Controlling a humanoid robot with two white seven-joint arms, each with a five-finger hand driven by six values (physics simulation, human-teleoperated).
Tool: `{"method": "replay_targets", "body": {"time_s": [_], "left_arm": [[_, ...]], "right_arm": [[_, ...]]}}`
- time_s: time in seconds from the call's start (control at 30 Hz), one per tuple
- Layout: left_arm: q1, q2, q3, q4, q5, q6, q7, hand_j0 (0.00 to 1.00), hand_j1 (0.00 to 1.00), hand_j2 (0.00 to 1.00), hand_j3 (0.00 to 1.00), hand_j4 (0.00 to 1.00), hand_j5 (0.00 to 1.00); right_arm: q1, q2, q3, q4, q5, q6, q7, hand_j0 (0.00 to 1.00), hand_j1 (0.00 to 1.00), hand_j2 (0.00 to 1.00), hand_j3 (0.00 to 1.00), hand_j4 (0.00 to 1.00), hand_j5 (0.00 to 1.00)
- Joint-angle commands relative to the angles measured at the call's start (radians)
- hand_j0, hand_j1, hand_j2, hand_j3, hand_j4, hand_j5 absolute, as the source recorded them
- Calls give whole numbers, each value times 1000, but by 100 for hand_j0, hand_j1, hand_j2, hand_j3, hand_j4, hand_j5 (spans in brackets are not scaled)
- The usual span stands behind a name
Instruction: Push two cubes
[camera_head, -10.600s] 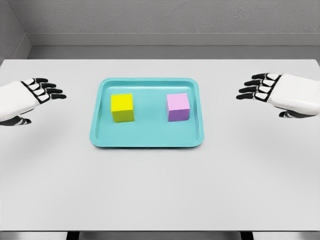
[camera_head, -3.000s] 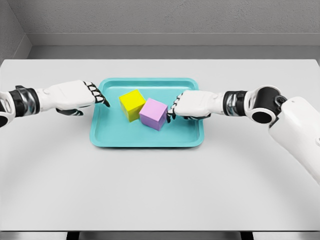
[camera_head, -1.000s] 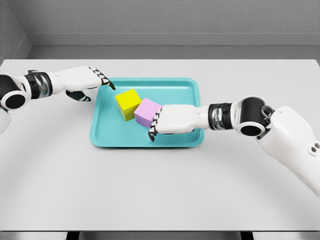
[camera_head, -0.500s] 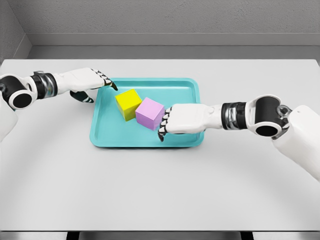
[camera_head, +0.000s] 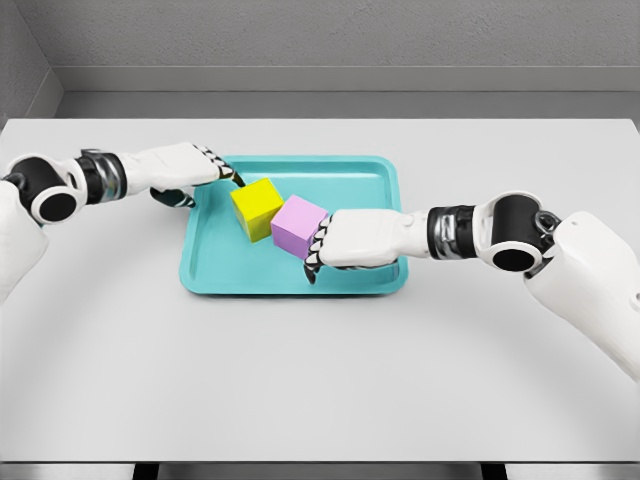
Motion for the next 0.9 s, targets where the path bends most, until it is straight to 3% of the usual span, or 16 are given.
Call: {"method": "replay_targets", "body": {"time_s": [0.0,0.4,0.7,0.87], "left_arm": [[0,0,-3,-7,23,1,-9,82,82,82,82,82,82],[18,9,0,-133,29,1,-22,82,82,82,82,82,82],[20,15,0,-139,29,1,-24,82,82,82,82,82,82],[20,17,3,-126,29,1,-24,82,82,82,82,82,82]], "right_arm": [[0,4,-2,31,-4,2,0,58,58,58,58,58,58],[-2,33,6,57,-3,2,0,58,58,58,58,58,58],[-3,33,7,55,-3,2,0,58,58,58,58,58,58],[-5,1,3,49,-4,2,0,58,58,58,58,58,58]]}}
